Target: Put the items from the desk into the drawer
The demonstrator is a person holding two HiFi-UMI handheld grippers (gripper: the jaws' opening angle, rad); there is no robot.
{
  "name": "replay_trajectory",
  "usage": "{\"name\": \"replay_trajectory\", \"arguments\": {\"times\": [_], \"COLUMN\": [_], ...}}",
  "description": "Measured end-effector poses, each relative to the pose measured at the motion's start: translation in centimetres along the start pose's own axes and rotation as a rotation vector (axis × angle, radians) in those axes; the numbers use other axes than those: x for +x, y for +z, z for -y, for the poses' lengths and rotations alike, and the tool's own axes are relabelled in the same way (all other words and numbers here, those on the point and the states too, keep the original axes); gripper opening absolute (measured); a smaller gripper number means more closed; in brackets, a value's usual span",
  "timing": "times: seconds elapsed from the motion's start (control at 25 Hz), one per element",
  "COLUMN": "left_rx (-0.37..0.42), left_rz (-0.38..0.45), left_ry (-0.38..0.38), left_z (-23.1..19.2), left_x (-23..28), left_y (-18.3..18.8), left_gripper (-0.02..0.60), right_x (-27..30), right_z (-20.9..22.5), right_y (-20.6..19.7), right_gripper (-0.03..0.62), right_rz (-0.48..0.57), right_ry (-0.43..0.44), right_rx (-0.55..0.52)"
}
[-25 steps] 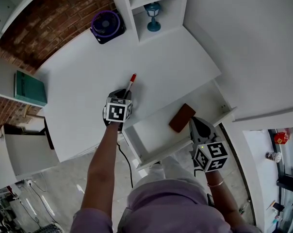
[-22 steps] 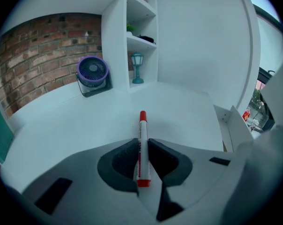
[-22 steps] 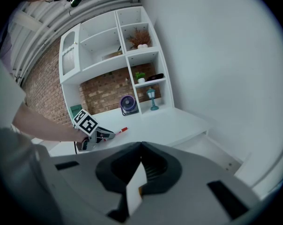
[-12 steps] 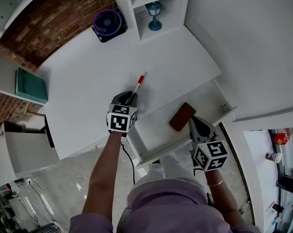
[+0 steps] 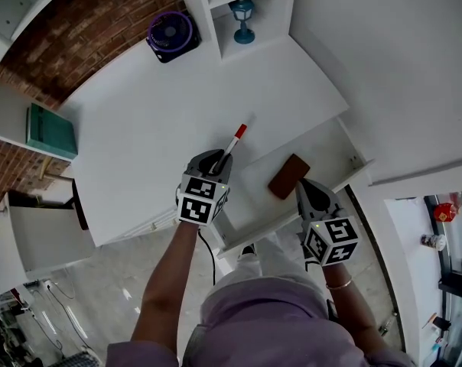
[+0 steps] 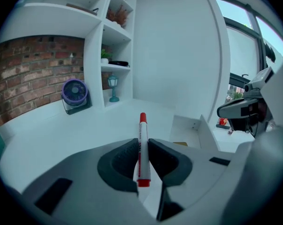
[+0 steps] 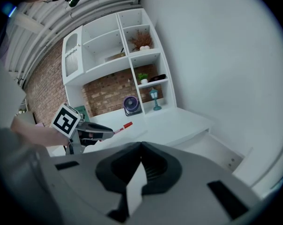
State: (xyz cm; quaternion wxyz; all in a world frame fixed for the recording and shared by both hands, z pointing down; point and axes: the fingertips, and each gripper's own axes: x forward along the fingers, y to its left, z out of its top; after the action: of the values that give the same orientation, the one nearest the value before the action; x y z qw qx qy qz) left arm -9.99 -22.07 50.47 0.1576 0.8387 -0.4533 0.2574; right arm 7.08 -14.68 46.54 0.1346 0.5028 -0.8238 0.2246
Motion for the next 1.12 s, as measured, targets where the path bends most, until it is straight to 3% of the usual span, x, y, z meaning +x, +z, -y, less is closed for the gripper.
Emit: {"name": "replay_trajectory", "arguments": {"times": [0.44,1.12], "left_rx": [0.073,0.094], "left_rz": [-0.045,-0.148], "left_ry": [-0.094,-0.177], "left_z": [5.5,9.7], "left_x": [-0.5,1.4], "left_y": [-2.4,-7.2], "left_gripper": [0.066,0.066], "right_x": [-2.2,-4.0], "right_z": [-0.2,1.2], "right_y": [-1.1,-2.2], "right_gripper": [0.003,0.005], "right_rz": [0.012,0.009], "right_ry": [-0.034,-0.097], "right_rx": [0.02,0.053]}}
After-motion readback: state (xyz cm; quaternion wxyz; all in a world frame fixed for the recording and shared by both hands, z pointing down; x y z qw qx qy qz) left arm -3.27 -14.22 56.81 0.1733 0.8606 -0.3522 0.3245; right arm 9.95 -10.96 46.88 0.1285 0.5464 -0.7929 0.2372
